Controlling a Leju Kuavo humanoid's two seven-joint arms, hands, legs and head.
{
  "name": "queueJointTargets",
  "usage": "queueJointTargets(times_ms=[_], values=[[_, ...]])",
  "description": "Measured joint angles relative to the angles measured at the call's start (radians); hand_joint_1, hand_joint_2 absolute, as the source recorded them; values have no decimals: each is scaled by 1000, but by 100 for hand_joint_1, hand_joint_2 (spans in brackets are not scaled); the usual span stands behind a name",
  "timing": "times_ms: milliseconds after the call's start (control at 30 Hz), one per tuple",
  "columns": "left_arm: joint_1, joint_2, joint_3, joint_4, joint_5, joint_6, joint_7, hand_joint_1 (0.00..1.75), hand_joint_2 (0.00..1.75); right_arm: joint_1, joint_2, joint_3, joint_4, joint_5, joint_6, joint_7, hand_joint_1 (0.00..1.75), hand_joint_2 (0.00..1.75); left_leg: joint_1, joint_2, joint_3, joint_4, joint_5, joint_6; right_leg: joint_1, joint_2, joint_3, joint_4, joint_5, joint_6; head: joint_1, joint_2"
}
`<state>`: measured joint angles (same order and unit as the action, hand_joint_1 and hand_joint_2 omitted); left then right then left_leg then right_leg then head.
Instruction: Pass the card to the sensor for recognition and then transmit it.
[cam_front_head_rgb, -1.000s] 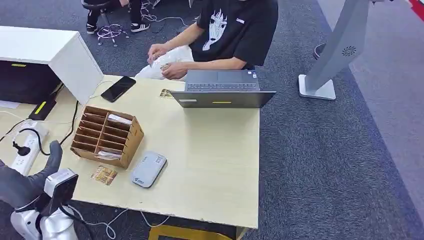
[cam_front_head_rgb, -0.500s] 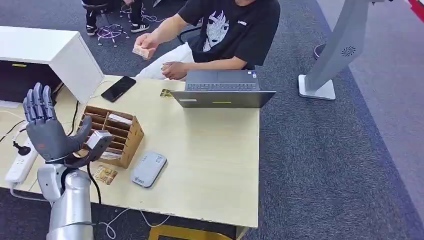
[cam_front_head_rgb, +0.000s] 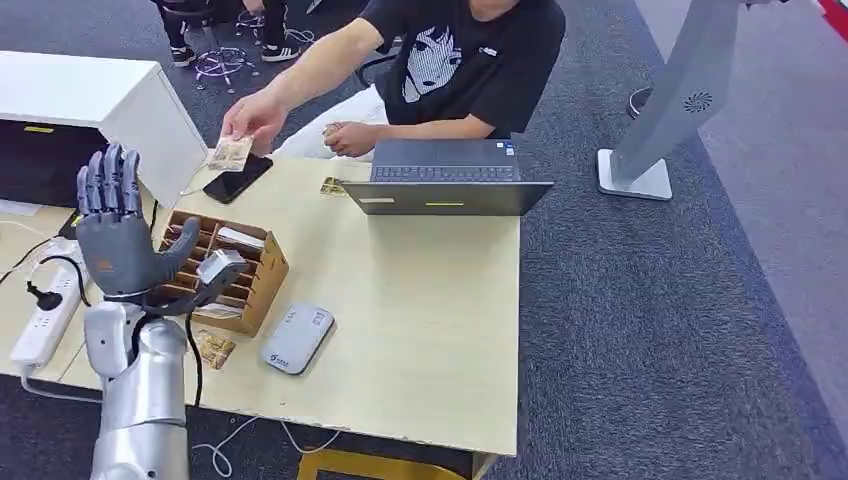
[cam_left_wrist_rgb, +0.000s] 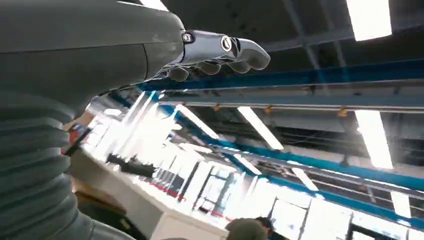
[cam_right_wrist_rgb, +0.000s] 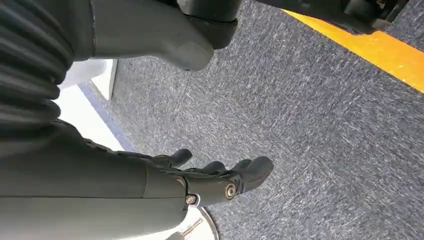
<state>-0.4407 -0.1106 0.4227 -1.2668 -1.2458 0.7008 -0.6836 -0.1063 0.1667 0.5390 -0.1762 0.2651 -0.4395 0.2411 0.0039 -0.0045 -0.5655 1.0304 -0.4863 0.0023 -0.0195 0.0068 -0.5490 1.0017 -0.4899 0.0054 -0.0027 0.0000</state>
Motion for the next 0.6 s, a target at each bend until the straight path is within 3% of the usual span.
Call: queueJointTargets(times_ms=[167, 600], values=[[-5, -20, 0, -44, -73, 0, -10, 0, 175, -7, 0, 0, -5, 11, 8, 13, 0, 175, 0, 0, 0, 0, 0, 0, 0, 0, 0, 0, 0, 0, 0, 0], [-25, -42, 2, -66, -99, 0, -10, 0, 175, -14, 0, 0, -8, 16, 10, 17, 0, 175, 0, 0, 0, 0, 0, 0, 0, 0, 0, 0, 0, 0, 0, 0]])
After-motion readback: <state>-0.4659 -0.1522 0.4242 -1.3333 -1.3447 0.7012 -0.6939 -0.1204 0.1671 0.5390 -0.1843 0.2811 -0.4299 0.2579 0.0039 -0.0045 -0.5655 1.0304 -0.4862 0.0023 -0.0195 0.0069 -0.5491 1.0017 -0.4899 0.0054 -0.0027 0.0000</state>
